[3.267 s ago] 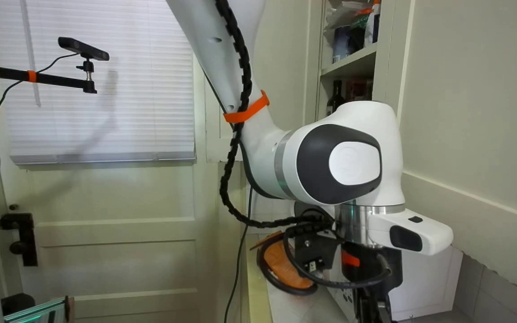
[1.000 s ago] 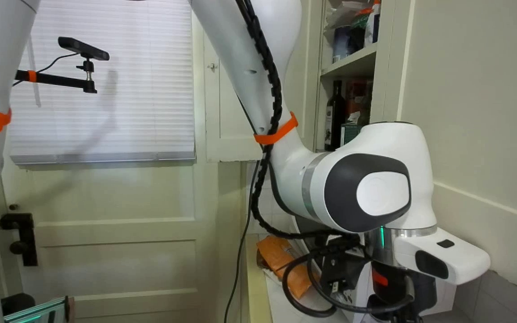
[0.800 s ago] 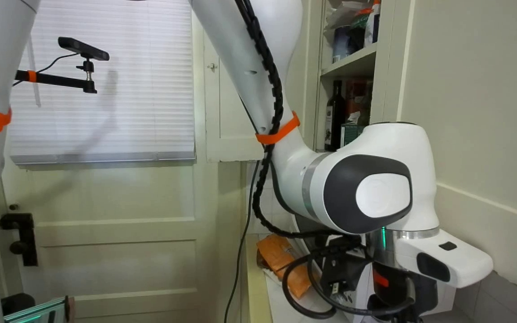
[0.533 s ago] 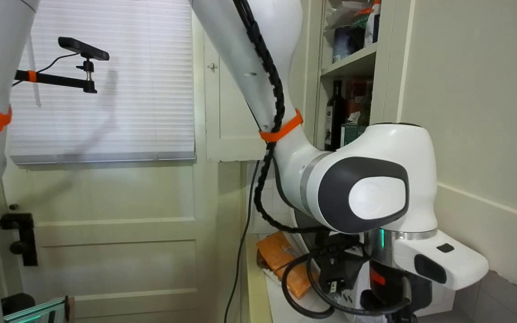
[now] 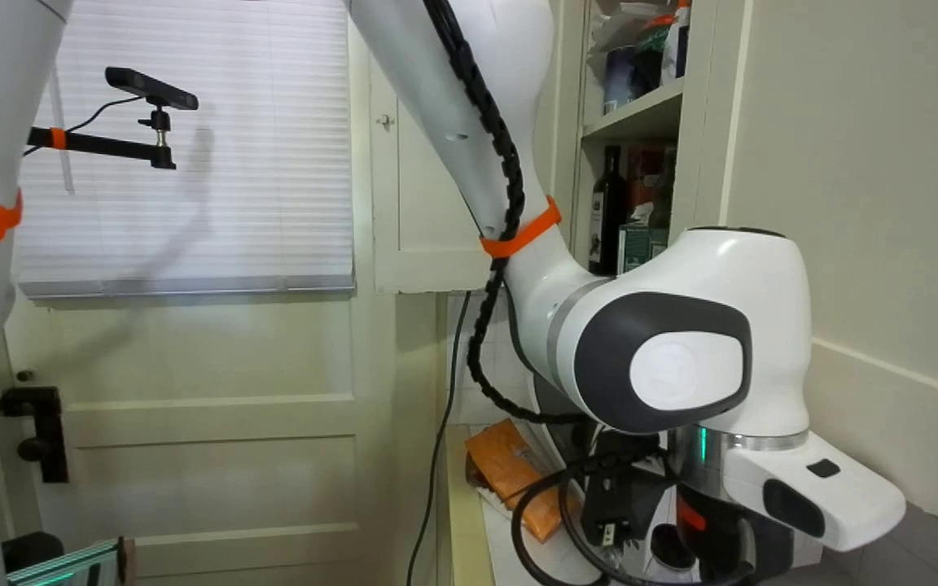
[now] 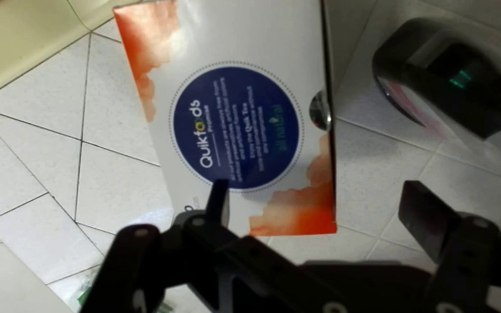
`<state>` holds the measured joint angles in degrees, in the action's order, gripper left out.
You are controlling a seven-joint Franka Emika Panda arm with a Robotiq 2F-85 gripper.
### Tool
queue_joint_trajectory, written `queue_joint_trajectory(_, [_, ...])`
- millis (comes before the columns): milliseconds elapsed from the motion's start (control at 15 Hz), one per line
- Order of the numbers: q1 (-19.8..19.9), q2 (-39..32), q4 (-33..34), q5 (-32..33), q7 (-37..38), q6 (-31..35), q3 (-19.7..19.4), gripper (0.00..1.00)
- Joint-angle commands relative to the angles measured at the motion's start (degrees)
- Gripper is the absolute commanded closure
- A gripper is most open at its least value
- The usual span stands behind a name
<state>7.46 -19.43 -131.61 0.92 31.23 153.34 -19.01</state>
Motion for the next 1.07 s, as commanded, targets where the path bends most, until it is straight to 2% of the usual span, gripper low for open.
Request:
queue_joint_trajectory(0, [-0.2,-1.2,1.0,0.4,0.0,-2.1,-1.5,0.0])
queue_joint_trajectory(1000, [0.4,-2.3,1.6,0.1,-2.3,-5.4,-1.7,0.0])
